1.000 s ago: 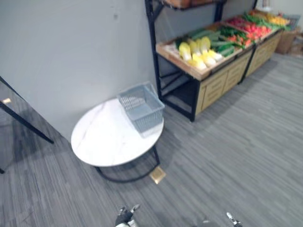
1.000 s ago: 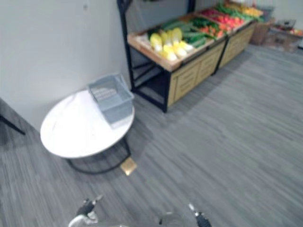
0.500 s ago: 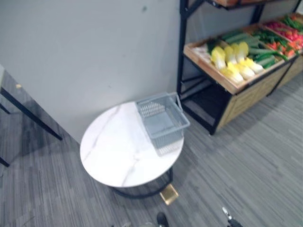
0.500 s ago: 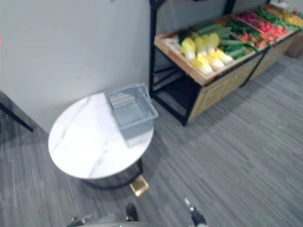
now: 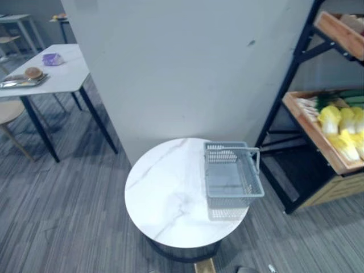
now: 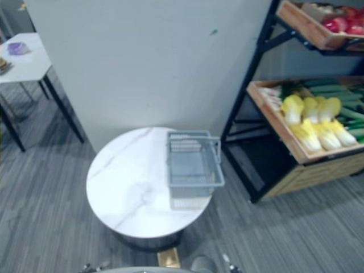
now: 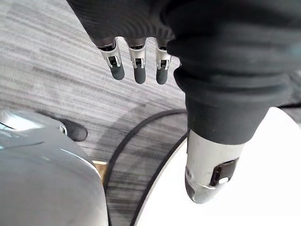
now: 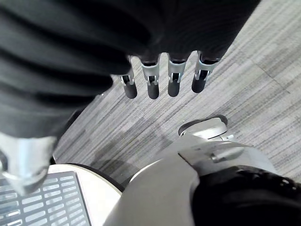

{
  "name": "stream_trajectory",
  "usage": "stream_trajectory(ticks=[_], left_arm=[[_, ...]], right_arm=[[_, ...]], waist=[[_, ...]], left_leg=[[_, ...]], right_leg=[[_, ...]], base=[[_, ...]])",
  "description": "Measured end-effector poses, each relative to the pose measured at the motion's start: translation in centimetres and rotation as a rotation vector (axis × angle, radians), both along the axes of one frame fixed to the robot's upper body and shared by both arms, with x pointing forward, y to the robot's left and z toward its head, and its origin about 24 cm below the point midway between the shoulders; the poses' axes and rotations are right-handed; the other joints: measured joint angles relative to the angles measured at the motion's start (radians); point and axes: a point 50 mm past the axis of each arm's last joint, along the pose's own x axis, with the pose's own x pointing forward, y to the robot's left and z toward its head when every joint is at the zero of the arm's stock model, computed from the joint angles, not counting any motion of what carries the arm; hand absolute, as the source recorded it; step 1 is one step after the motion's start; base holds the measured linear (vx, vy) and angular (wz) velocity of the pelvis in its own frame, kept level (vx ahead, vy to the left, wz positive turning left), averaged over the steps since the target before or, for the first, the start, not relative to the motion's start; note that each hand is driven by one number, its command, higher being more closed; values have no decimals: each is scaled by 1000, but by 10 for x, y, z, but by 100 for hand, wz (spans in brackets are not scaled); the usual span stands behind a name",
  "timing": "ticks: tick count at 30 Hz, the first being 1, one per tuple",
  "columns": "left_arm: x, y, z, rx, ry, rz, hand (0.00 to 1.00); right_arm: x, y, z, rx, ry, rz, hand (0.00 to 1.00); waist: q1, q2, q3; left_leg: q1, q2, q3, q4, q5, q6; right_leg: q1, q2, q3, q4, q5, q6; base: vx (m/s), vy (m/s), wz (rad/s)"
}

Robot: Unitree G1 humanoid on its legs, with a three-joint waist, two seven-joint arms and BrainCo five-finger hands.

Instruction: Pick vegetable in the basket

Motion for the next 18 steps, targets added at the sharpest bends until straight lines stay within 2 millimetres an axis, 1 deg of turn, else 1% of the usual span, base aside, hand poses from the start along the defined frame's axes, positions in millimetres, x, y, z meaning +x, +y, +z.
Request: stream_trajectory(ticks=[1,2,3,4,6,8,11,12,13,14,15,16,17,18], left_arm=[[-4,-5,-2,-18,2,38,0],[-6,-12,-3,-36,0,62,0],[-7,-17,-4,-50,-1,83,0],[-12,-23,-6,-69,13,110,0],[-14,-24,-7,-73,18,113,0],[-13,-24,-6,-72,15,114,0],[-11,-22,-6,-67,7,108,0],[-10,-22,-6,-61,10,94,0],[-9,-22,-6,-52,13,82,0],[-10,-22,-6,-48,19,77,0],[-11,-23,-6,-39,31,66,0],[-13,-21,-6,-23,43,51,0],[-15,-22,-6,-20,51,35,0],[-15,-21,-5,-11,59,-7,0]], right_arm=[[1,-8,1,-19,0,25,0],[2,-14,3,-35,-3,41,0],[3,-20,4,-50,-2,59,0],[7,-24,5,-61,-8,74,0],[8,-25,5,-62,-11,78,0],[10,-25,5,-60,-17,79,0],[16,-25,6,-65,-33,63,0],[21,-26,7,-65,-50,20,0],[29,-27,9,-72,-75,10,0],[34,-29,11,-86,-101,11,0],[52,-35,20,-134,-176,4,0],[78,-43,36,-192,-298,-2,0],[92,-48,47,-223,-368,-7,0],[130,-63,86,-326,-570,15,0]], waist=[[8,25,-5],[8,51,-17],[15,74,-23],[11,94,-29],[11,99,-30],[13,95,-27],[9,91,-24],[8,91,-23],[8,94,-21],[8,92,-19],[6,103,-17],[4,105,-15],[1,105,-15],[-13,106,-15]], left_leg=[[-9,56,23,13,-3,-20],[-13,93,48,8,10,-47],[-12,110,48,-12,29,-68],[-9,132,42,-47,54,-86],[-10,143,23,-65,82,-96],[-14,148,15,-77,107,-102],[-42,144,23,-82,147,-96],[-49,144,27,-97,166,-96],[-48,146,29,-115,178,-96],[-48,148,36,-128,181,-96],[-47,156,62,-151,182,-96],[-50,160,88,-166,190,-97],[-51,161,101,-169,190,-97],[-57,162,124,-173,187,-102]], right_leg=[[8,34,-46,-4,-11,-16],[10,58,-67,-12,-20,-28],[18,76,-81,-23,-23,-35],[36,96,-119,-41,-31,-47],[66,108,-166,-66,-34,-53],[89,111,-208,-80,-38,-58],[107,102,-267,-103,-41,-63],[102,101,-278,-106,-41,-63],[98,105,-282,-107,-40,-63],[91,109,-281,-110,-42,-66],[78,121,-274,-117,-39,-68],[64,128,-257,-126,-33,-74],[60,132,-248,-135,-26,-72],[50,140,-219,-154,-11,-70]], base=[[221,-336,45],[339,-454,37],[340,-398,50],[279,-290,49],[165,-179,63],[73,-123,66],[-20,-59,60],[-63,-39,45],[-88,-41,23],[-101,-21,-1],[-144,-19,-26],[-183,-23,-37],[-170,-24,-55],[-128,-21,-38]])
